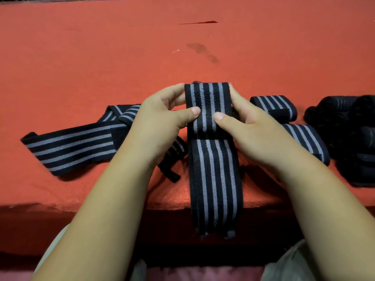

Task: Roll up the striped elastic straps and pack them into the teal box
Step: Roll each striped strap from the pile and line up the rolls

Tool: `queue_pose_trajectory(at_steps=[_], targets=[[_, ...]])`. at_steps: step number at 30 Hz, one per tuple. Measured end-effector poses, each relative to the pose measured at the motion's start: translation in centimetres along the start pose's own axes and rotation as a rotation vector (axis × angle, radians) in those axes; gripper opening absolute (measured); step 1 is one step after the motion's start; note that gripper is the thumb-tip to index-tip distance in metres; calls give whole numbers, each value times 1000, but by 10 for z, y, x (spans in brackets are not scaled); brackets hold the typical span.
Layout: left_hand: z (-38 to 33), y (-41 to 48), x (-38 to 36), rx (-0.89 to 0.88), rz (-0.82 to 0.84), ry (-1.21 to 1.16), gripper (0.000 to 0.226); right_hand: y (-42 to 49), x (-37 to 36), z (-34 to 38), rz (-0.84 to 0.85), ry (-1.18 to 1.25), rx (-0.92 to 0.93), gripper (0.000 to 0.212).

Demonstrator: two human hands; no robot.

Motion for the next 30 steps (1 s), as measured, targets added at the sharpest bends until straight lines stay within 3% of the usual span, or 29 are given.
queue_pose_trajectory(at_steps=[3,4,10,16,21,25,30], targets=[[-2,0,1,-13,-19,-33,44,-3,4,0,68,28,-14,30],[-3,1,1,-12,-29,-54,42,-4,6,0,75,44,-24,29],[-10,-4,-2,26,33,37,32,-5,7,-3,10,87,-68,31],[-19,-9,0,189,105,164,43,-2,-6,-5,-77,158,-77,35],[-13,-10,4,295,48,-69,30,0,-7,-1,-9,244,-50,35],[-8,-5,8,332,45,-257,32,7,-5,2,-145,592,-119,32],[-10,-4,9,325,40,-318,30,2,-9,-1,-15,607,-80,34]])
Point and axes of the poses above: each hand's wrist, its own y-axis towards the middle knuckle, its own x-axis out of the back of the hand, z = x × y, the point moved 2 cm from there along y, towards the middle knuckle, and after that the axes turned 2 degrees about -z, right-handed, at the moved point
